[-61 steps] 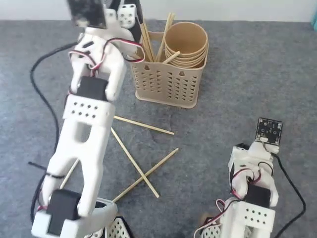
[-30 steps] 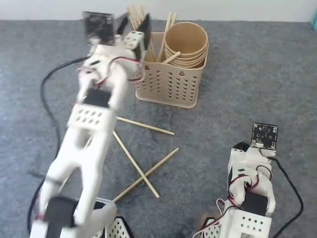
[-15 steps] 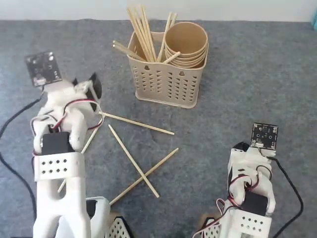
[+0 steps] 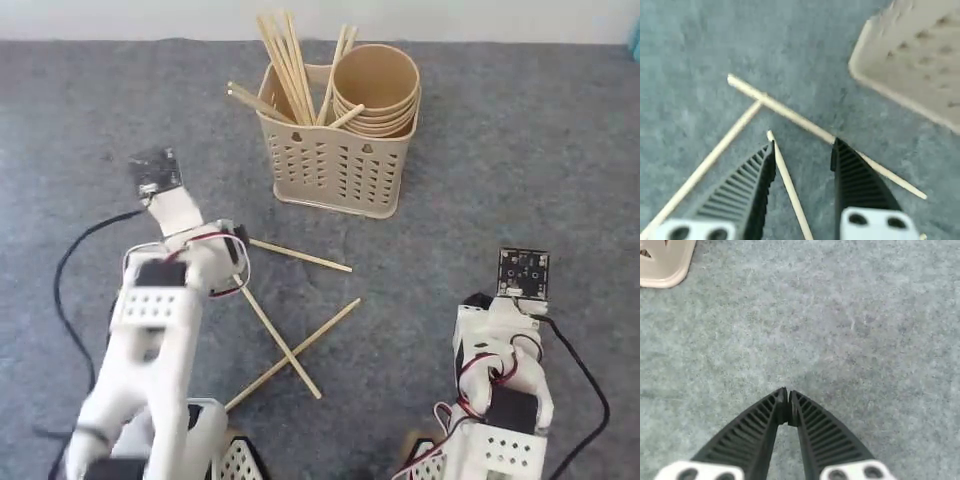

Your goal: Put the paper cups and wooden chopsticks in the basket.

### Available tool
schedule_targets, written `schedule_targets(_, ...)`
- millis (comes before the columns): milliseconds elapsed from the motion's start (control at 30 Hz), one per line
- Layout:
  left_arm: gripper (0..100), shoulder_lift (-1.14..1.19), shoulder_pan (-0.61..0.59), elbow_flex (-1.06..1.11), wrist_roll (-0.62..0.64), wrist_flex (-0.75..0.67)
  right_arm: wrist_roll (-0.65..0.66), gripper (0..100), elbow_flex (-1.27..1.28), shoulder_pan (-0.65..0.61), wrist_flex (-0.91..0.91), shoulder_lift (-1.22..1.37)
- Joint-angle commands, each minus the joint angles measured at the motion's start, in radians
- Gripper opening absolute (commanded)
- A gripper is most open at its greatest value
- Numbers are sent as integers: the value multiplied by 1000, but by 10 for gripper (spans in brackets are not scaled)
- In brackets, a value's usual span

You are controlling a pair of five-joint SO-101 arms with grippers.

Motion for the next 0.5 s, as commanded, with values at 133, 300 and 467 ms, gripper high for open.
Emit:
schedule_targets(133,173,381,12,-220,106,-37,20,8,-25,-15,5,-12)
schedule_targets(300,173,514,12,-343,127,-37,23,8,-25,-15,5,-12)
schedule_targets(467,172,532,12,-384,127,-43,69,8,-23,-16,5,-12)
